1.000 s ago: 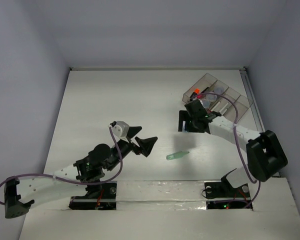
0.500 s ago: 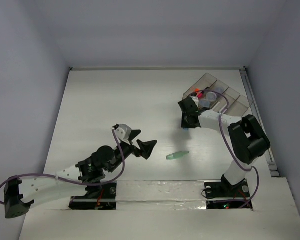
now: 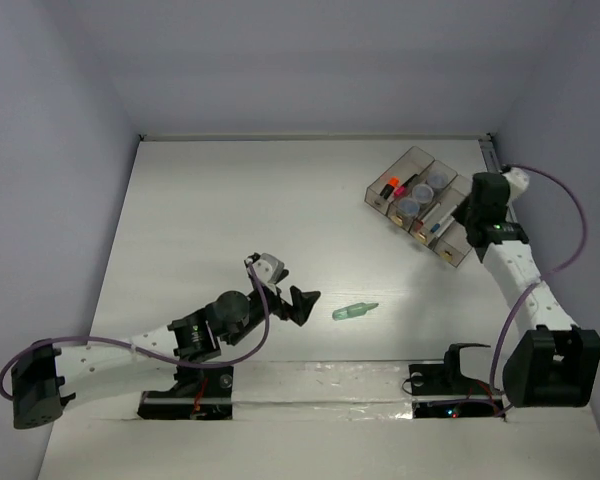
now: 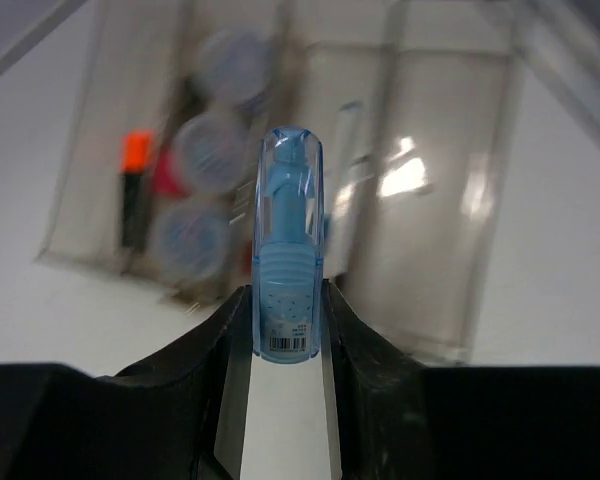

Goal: Sort the stationery into containers
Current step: Place the pen in the storage box, then move the pen to the center of the board.

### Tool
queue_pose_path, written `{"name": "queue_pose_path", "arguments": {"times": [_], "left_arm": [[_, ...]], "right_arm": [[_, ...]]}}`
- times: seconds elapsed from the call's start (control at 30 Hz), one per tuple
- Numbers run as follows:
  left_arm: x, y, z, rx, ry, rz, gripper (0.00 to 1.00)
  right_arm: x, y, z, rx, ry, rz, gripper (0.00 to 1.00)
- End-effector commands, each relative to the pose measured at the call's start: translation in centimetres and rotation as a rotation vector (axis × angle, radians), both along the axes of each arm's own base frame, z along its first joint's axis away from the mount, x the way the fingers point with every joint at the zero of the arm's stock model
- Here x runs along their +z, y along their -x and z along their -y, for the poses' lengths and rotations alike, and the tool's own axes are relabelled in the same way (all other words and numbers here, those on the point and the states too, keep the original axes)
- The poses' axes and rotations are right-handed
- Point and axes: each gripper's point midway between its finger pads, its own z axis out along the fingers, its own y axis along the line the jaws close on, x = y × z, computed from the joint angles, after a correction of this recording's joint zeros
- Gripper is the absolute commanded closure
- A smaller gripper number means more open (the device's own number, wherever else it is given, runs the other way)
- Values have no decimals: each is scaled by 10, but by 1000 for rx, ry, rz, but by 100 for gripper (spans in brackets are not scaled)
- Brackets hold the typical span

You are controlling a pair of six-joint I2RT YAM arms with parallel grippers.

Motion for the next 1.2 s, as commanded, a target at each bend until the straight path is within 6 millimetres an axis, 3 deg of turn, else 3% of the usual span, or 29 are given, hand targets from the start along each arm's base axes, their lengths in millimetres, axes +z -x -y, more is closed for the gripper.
{"name": "queue_pose_path", "arguments": {"times": [0.0,0.03,0.17,0.4,0.5,0.53,0.6,0.67,0.73,0.8,0.83,0.87,0.93,0.97,1.03,1.07,1.1,1.17], "left_arm": [[21,0,9,-23,48,22,1],[21,0,10,-26,44,21,1],[16,0,15,-38,27,12,1],[6,-1,21,-43,-15,-5,1],[-1,-3,24,-40,-42,-13,1],[-3,-4,26,-41,-51,-17,1],[-10,-5,29,-41,-76,-28,1],[-13,-7,32,-38,-88,-38,1],[-13,-7,34,-35,-82,-44,1],[-14,-8,37,-39,-77,-48,2],[-13,-8,39,-42,-72,-49,3],[-17,-8,41,-46,-80,-55,4],[-22,-6,46,-63,-94,-69,11],[-30,-5,49,-75,-121,-83,14],[-35,-3,53,-90,-133,-109,21],[-38,-3,55,-89,-141,-123,29],[-38,-2,56,-89,-137,-134,33],[-35,-4,52,-49,-115,-169,42]], "right_arm": [[-27,15,51,-100,-45,-61,83],[-31,17,69,-131,-58,-73,83],[-47,7,91,-132,-87,-134,82],[-61,-11,94,-102,-93,-172,77],[-61,-9,96,-123,-92,-174,46],[-60,-6,96,-130,-94,-173,26],[-45,-5,94,-122,-91,-124,14],[-36,-1,83,-75,-122,-85,13],[-23,5,58,25,-174,-19,15],[-20,14,35,105,-211,0,25],[-18,18,12,187,-256,14,48],[-23,31,-19,276,-273,4,58],[-32,51,-61,396,-308,-44,71],[-41,70,-95,502,-319,-80,75],[-52,92,-126,581,-378,-119,80],[-56,103,-139,628,-397,-126,80],[-71,123,-159,705,-406,-179,81],[-81,144,-178,788,-401,-239,81]]}}
